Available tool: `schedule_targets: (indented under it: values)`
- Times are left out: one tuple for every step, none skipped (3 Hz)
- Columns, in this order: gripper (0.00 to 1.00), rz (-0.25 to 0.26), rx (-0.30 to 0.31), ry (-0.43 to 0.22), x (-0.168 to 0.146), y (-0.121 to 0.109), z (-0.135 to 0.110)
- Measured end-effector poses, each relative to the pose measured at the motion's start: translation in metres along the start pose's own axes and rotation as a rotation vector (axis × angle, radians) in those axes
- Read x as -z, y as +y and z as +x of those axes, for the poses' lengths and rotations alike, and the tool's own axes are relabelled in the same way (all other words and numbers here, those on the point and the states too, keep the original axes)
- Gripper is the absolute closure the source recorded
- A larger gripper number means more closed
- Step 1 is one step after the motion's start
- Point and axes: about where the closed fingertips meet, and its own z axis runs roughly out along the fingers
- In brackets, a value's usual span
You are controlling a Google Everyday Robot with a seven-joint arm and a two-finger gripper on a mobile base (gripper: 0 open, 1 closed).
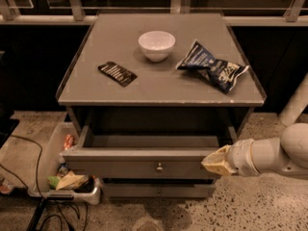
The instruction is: Close top drawer
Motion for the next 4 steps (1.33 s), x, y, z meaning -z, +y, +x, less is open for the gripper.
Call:
schedule_targets:
  values:
    - [1.00, 0.071, 0.017, 0.014, -0.0007, -0.0272, -0.0252]
    - [0.85, 0.071, 0.017, 0.014, -0.0005, -0.0266, -0.0250]
    - [0.61, 0.071, 0.017, 0.014, -0.0005, -0.0266, -0.0250]
    - [0.37, 0.071, 0.017, 0.014, -0.0005, -0.0266, -0.0250]
